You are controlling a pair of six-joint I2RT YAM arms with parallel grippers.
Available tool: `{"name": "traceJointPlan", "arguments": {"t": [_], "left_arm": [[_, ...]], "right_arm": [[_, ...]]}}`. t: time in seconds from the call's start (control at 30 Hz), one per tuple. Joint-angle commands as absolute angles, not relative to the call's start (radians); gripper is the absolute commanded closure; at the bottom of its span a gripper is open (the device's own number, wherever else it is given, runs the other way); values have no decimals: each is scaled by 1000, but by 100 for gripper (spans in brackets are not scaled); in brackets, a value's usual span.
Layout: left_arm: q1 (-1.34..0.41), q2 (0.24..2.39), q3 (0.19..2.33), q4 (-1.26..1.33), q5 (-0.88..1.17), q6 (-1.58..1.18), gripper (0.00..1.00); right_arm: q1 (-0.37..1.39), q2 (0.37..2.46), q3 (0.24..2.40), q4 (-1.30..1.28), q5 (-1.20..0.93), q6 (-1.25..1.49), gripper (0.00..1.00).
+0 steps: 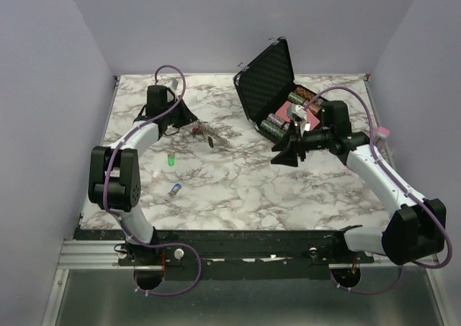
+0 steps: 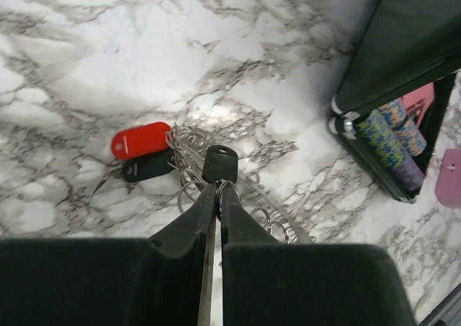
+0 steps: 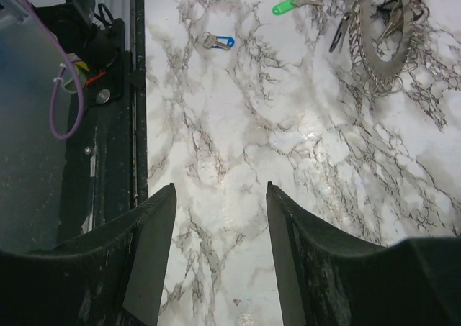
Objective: Put the keys on the keyring
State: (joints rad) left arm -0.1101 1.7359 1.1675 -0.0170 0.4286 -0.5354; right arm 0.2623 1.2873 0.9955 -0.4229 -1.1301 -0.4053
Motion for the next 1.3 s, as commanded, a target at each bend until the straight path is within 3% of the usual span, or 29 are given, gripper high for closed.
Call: {"name": "traceJointPlan", "arguments": {"t": [0.0,0.23,0.47,0.53,0.57,0.7,0.9,1.27], "left_arm": [[-77,1683,1135,-169,367,-439,85],[-67,1635,1147,-241,316,-362,54],[-66,1331,1060,-187,181,-301,36],[-66,1179,973,-123,158,-307,19],[-64,1093,933,-91,155,-320,2],[-28,794,775,-32,296,-408,1],[-23,482,703,-277,410,-396,1],[-21,275,755,-518,391,-324,1]], "right_arm": [[255,1305,979,-454,-1129,-436,39],[245,1307,979,-466,-1135,-449,39],[229,1264,965,-482,-1126,-489,38],[225,1237,954,-473,-1082,-494,37],[225,1217,954,-466,-1050,-491,36],[222,1152,976,-439,-922,-433,30],[218,1120,1161,-462,-709,-229,0],[218,1077,1250,-379,-519,196,0]]}}
